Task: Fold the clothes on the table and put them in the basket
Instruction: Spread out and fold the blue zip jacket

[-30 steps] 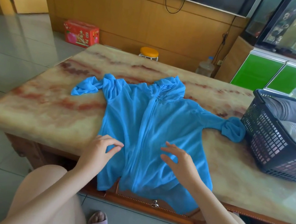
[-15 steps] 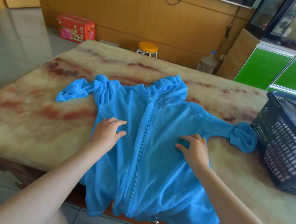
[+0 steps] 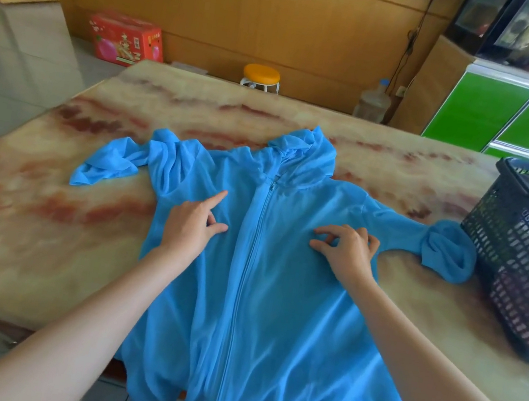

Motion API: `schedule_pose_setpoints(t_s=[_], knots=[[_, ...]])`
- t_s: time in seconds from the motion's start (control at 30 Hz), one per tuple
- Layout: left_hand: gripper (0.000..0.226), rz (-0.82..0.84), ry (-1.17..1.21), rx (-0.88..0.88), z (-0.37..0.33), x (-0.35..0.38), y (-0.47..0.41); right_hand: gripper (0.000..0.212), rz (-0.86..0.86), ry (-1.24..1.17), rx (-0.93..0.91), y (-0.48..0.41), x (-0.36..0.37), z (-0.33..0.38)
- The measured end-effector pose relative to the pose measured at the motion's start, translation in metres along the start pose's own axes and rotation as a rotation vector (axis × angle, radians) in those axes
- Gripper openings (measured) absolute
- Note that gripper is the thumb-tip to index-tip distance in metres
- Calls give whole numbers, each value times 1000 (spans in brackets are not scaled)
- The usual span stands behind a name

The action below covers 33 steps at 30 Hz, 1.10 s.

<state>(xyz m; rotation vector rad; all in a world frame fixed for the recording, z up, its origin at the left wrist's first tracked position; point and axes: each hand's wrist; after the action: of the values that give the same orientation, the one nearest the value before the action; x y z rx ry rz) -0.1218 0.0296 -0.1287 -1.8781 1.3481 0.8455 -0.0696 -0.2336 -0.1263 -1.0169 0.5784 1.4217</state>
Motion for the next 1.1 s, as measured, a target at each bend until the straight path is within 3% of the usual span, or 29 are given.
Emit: schedule_pose_setpoints(t_s=[0.13,0.27,0.37,0.67,0.77,0.83,0.93,1.0,1.1], knots=[[50,18,17,46,3,5,-21,45,52,-14,-37,-18,3,-2],[18,-19,57,84,2,14,-37,9,19,-33,-119,-35,10,-5],[3,-74,84,110,2,18,-46,13,-23,-22,-131,-43,13,-8],[5,-173,115,-1,14,24,-100,8,-152,55,-70,-87,10,-26],[4,-109,87,6,8,26,-117,5,-37,49,-80,-98,12,-26],[6,-71,86,7,6,27,-123,16,73,-43,-89,-103,10,-28],[21,-170,52,51,9,24,-140,25,-51,-195,-61,-118,-8,-35],[34,-175,-67,47,14,21,-157,25,-60,-20,63,-131,-17,-45],[48,-65,-241,-28,23,20,-179,51,75,179,226,-144,-19,-65]])
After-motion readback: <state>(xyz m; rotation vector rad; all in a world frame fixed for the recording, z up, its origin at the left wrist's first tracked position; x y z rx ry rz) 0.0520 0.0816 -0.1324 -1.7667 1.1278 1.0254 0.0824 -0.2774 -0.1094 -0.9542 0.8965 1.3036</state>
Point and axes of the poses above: each hand's wrist, its own y-axis away from the middle knuckle, its own x-axis out of the palm, z = x × y, and after that the axes turned 4 degrees about -x, right-handed
